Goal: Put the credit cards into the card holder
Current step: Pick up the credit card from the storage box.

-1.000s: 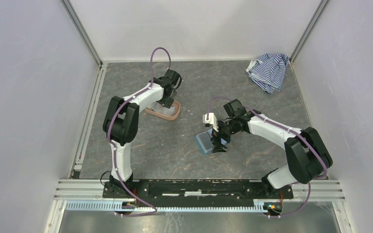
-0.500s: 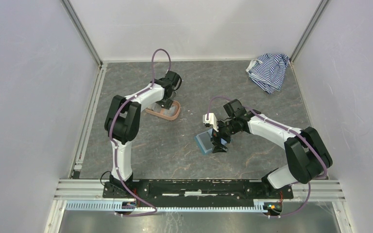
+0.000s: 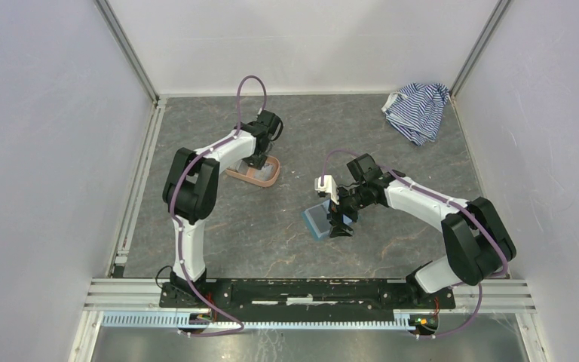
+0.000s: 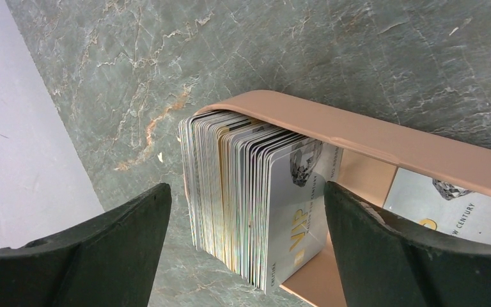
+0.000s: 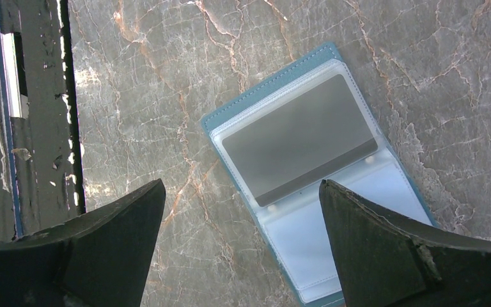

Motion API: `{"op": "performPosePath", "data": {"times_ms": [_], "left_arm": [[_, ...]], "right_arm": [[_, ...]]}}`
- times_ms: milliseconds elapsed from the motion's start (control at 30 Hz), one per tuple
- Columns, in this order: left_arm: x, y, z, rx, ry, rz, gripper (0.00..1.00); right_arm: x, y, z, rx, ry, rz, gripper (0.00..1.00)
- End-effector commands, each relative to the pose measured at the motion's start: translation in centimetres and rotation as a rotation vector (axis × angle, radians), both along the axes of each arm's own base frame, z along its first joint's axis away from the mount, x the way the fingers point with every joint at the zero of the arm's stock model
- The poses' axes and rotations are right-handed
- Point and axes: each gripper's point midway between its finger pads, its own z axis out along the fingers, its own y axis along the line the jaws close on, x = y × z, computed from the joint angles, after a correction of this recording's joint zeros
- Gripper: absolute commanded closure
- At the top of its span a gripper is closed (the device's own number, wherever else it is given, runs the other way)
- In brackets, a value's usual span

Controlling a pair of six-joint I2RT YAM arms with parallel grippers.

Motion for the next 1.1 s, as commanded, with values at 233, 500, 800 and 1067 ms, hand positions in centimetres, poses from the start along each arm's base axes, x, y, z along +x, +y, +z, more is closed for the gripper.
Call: {"op": "performPosePath", "data": {"times_ms": [233,500,800,1067], "left_arm": [[0.3,-0.3,2.9,-0.029,-0.038,-0.023,0.13],[0.4,-0.5,4.3,-0.049,-0.052,-0.027,0.22],[0.4,-0.9,4.6,-0.072,-0.045,-0.036,0.27],[0.4,-1.2,3.7,-0.113,-0.008,-0.053,0.00]], "right_arm": [[0.7,0.8,1.2,0.037,-0.027,0.023,0.02],[0.7,0.8,1.2,0.038,-0.027,0.025,0.02],[0.7,0.8,1.3,0.038,-0.029,0.024,0.02],[0.7,0.8,1.4,0.040,-0.031,0.027,0.02]]}}
